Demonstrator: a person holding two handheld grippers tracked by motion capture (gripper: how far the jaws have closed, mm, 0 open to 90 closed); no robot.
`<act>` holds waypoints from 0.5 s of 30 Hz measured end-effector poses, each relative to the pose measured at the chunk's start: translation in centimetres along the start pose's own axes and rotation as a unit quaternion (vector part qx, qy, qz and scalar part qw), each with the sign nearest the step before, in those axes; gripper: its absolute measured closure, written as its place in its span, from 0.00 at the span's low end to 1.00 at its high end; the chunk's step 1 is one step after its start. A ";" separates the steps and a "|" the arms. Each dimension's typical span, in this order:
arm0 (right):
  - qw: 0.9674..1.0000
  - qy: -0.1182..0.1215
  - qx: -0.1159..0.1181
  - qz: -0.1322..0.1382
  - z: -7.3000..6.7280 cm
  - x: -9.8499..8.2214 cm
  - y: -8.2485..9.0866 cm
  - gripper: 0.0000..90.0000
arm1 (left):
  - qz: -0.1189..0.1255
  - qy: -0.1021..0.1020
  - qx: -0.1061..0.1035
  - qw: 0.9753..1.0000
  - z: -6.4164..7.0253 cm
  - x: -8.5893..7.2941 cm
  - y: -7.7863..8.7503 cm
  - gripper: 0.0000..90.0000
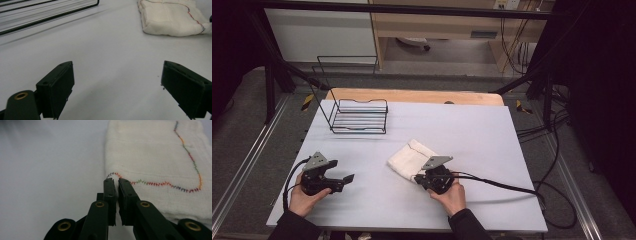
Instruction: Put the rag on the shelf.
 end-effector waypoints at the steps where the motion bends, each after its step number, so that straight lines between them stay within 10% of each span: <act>1: 1.000 -0.004 0.008 0.002 -0.3 0.2 0.0 0.95 | 0.000 0.000 0.000 1.000 0.0 0.0 0.0 0.13; 15: 0.998 0.002 0.056 0.014 -4.5 1.5 -2.4 0.94 | -0.003 0.005 0.001 1.000 0.0 0.0 -0.1 0.13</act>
Point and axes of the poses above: each handheld gripper's, and its own axes: y roughly backward along the jaws, x roughly out of its top, z roughly to its right, the point moved 6 cm from there along -y, roughly forward along the jaws, and after that the axes turned 8 degrees about y, right-handed, at the moved point
